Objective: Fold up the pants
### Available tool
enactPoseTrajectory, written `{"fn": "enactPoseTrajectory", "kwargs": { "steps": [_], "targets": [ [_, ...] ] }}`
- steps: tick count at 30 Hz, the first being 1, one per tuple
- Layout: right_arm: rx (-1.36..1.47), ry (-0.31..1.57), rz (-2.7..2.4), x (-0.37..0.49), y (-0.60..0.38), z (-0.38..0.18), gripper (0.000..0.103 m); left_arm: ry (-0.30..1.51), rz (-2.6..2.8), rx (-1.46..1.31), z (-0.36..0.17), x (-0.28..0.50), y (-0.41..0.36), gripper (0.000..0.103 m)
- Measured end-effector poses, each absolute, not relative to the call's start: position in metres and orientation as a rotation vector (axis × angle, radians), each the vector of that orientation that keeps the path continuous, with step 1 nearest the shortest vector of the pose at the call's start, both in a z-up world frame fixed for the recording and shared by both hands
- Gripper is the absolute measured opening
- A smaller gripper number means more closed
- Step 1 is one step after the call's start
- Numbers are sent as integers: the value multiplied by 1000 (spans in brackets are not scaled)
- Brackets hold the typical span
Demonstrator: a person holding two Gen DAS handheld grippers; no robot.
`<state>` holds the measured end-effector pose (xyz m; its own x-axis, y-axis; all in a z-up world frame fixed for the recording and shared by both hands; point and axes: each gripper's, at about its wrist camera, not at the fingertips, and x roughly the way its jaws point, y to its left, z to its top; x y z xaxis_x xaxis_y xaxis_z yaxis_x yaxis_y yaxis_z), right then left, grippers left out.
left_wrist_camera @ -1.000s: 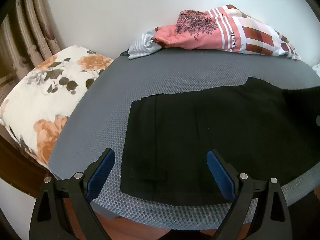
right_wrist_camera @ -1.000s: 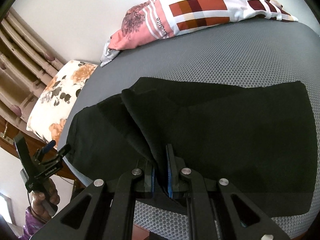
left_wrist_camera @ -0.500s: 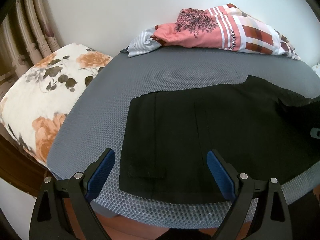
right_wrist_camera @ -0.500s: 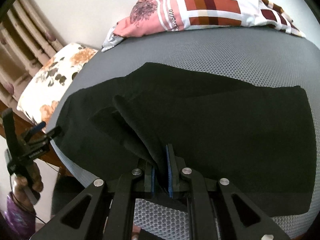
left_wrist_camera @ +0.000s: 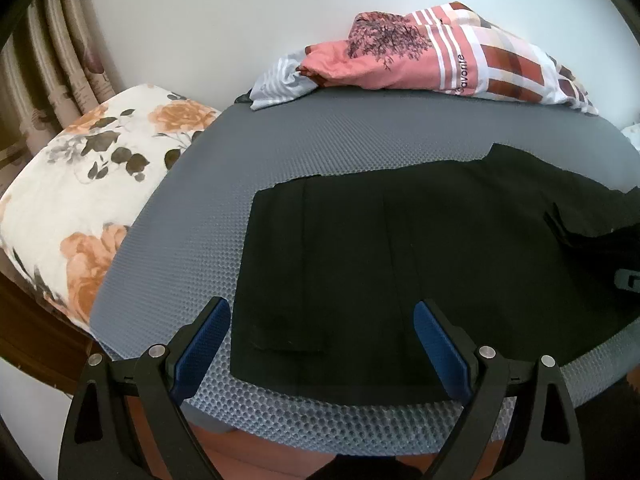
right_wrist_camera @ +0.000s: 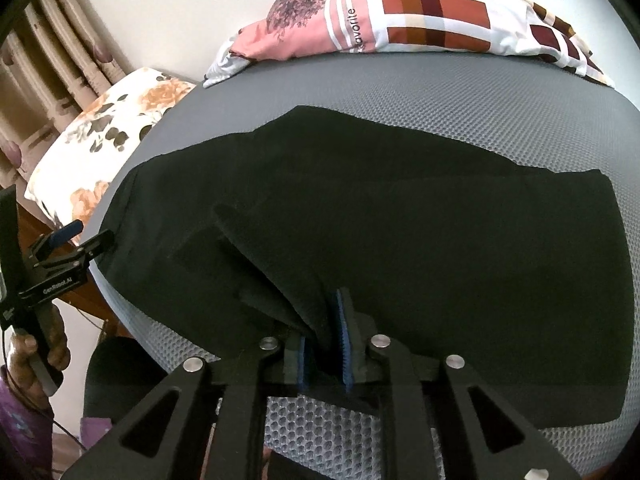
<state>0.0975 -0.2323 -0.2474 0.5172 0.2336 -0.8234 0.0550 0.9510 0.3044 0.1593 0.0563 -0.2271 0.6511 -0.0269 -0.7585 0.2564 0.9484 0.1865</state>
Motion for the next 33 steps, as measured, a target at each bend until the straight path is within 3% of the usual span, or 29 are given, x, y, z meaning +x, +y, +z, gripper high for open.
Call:
{"fn": "enactPoseTrajectory", "kwargs": {
  "steps": [2, 4, 6, 14, 19, 33],
  "targets": [
    [345, 1028, 143, 97, -231, -248, 38, 853, -164, 289, -228, 159, 56, 93],
    [371, 1025, 181, 94, -229, -248, 59, 856, -166, 289, -228, 159, 55, 93],
    [379, 1009, 220, 89, -225, -245, 64, 856, -169, 289, -228, 158, 55, 93],
    [605, 863, 254, 46, -284, -226, 64, 838, -193, 288, -220, 155, 49, 93],
    [635, 853, 134, 34, -324, -227, 38, 846, -232, 293, -221, 150, 37, 93],
    [440, 965, 208, 57, -259, -255, 36, 850, -346, 358, -221, 120, -10, 93]
  ]
}}
